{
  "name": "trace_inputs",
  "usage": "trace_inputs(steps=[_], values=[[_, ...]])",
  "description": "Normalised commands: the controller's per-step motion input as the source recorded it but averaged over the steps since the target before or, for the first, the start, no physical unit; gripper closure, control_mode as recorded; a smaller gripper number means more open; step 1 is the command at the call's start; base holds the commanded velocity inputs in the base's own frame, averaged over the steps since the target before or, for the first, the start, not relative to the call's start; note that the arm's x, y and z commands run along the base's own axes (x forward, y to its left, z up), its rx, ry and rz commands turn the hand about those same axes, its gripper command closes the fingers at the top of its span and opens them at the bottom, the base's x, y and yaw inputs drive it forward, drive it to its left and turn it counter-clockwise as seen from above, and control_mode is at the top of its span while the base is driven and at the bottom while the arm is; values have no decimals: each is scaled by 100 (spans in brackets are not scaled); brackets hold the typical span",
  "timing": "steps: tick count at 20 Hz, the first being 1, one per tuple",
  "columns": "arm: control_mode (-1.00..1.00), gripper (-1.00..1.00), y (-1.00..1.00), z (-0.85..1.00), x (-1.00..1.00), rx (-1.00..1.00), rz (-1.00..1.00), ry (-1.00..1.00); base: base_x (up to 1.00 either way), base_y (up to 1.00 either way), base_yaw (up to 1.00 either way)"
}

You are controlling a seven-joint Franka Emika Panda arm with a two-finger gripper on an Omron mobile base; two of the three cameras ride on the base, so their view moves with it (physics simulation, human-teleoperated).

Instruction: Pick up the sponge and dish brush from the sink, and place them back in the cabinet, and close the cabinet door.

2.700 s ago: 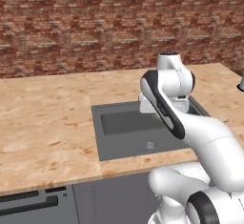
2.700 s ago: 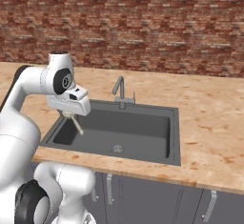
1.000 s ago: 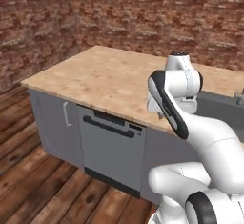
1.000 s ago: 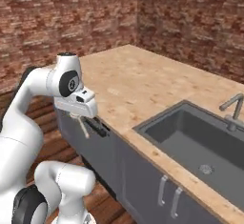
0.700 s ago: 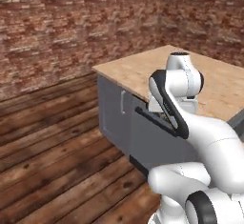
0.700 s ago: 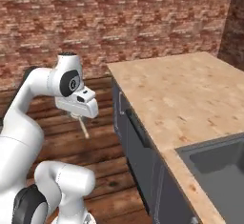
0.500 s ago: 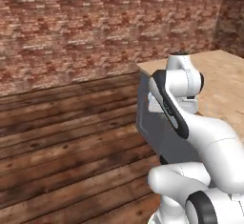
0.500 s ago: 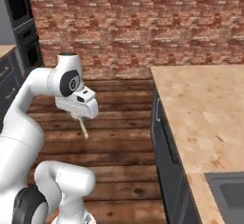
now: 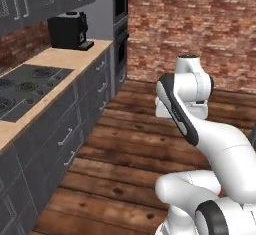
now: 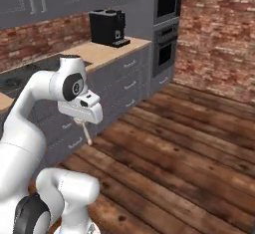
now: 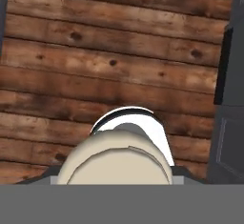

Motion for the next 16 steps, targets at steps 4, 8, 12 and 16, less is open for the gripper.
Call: trace_inputs(steps=[4,8,12,16], values=[[100,100,0,0,0,0,0,0,-4,0,100],[100,100,0,0,0,0,0,0,-6,0,100],[100,100,0,0,0,0,0,0,-6,0,100],[100,100,0,0,0,0,0,0,-7,0,100]])
